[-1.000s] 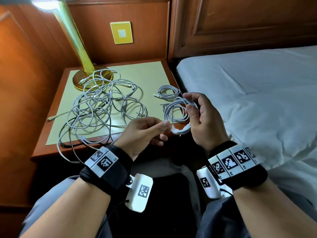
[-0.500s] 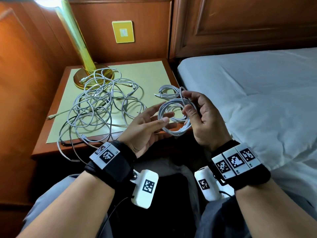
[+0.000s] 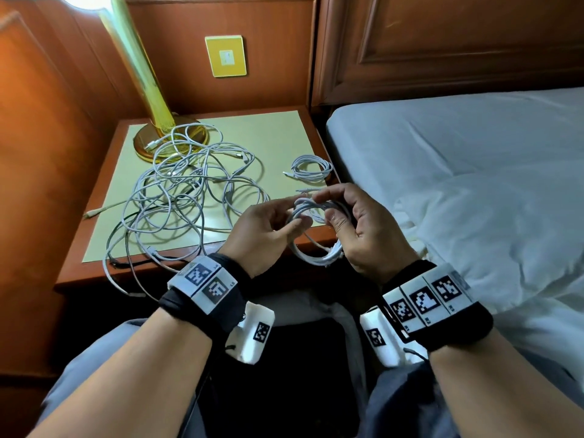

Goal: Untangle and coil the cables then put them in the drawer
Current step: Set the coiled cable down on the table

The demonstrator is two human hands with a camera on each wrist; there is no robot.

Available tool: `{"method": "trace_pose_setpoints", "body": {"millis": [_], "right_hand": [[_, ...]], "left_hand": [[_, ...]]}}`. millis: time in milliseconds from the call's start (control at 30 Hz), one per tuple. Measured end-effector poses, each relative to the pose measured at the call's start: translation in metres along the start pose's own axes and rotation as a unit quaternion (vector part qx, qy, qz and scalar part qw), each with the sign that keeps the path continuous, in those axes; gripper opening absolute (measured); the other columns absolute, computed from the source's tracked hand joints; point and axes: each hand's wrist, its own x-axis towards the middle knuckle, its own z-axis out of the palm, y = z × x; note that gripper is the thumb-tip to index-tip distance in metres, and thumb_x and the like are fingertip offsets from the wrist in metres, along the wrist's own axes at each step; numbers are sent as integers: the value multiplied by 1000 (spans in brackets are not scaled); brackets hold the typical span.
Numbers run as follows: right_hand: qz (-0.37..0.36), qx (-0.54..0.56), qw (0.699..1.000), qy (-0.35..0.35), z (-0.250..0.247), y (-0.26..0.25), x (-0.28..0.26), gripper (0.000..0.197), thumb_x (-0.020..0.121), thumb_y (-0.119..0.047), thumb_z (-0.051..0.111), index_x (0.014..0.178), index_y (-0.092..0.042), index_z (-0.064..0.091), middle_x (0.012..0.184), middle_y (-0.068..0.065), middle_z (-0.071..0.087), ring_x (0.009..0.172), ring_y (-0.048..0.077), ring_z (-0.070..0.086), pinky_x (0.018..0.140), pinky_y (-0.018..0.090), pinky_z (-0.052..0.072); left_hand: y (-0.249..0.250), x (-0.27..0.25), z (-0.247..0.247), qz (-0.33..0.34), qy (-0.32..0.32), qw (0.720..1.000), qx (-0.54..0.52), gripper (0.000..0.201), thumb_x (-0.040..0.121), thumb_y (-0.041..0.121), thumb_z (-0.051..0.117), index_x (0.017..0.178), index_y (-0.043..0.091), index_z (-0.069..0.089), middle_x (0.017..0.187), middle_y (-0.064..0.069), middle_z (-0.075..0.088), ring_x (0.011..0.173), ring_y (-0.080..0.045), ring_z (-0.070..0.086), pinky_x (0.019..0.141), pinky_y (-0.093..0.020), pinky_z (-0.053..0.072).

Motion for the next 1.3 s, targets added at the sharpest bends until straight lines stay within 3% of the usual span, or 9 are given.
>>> {"method": "trace_pose_setpoints", "body": {"millis": [167,367,567,700,833,967,1100,1200,1300], "right_hand": [[-18,-63,998,9,4,2,0,18,96,-8,60,111,-19,59,97,-7,69,90,3,65,76,10,46],[-21,-80,996,20,4,1,0,17,95,-10,62,110,-18,58,88,0,68,81,13,65,73,24,51],[-35,-116,991,54,4,4,0,15,94,-8,63,106,-13,56,80,-6,63,74,8,61,63,10,44],[-29,-129,987,87,1,7,1,13,93,-6,64,101,-12,56,85,-12,62,77,-13,58,67,0,38],[-52,-159,979,113,-2,9,2,17,87,5,63,96,-9,60,84,-12,59,75,-4,52,70,-2,34],[-60,-175,975,120,-1,10,2,18,87,7,62,95,-9,62,85,-11,59,76,-6,51,72,-2,33],[-59,-193,970,136,0,14,3,18,87,5,62,94,-11,63,84,-5,63,75,1,49,70,0,33],[-57,-202,968,140,1,14,4,17,88,4,60,95,-11,63,85,-2,65,77,8,55,70,4,35],[-54,-205,966,147,0,13,5,18,87,5,60,96,-10,63,85,-3,65,75,-1,49,71,-3,31]], "left_hand": [[6,-2,3,-35,7,987,-155,40,91,-3,64,129,6,58,96,-20,75,74,-23,74,77,-35,62],[11,-4,2,-58,30,949,-308,46,84,-11,67,124,7,53,81,-11,69,61,-21,68,61,-30,60],[14,-4,-1,-89,-28,897,-433,59,74,-9,57,128,15,53,96,-26,54,63,-26,62,71,-37,57],[15,-4,-3,-43,-55,916,-396,35,78,-8,54,106,12,58,106,-25,48,62,-22,63,68,-33,55],[15,-8,-2,-4,-41,956,-290,33,71,-10,52,81,11,75,107,-27,61,74,-20,67,73,-27,55],[9,-10,-2,67,-50,991,-108,38,75,-12,55,92,12,79,116,-13,71,107,-24,68,95,-38,54],[2,-9,-5,168,-51,977,122,23,78,2,64,90,16,78,118,0,65,108,-19,68,101,-45,52],[5,-9,-5,150,-53,986,44,19,80,4,63,83,18,75,124,-5,63,116,-20,66,106,-44,48],[12,-9,-6,113,-77,986,-96,19,78,-8,56,77,5,70,120,-10,66,116,-19,65,102,-32,48]]}}
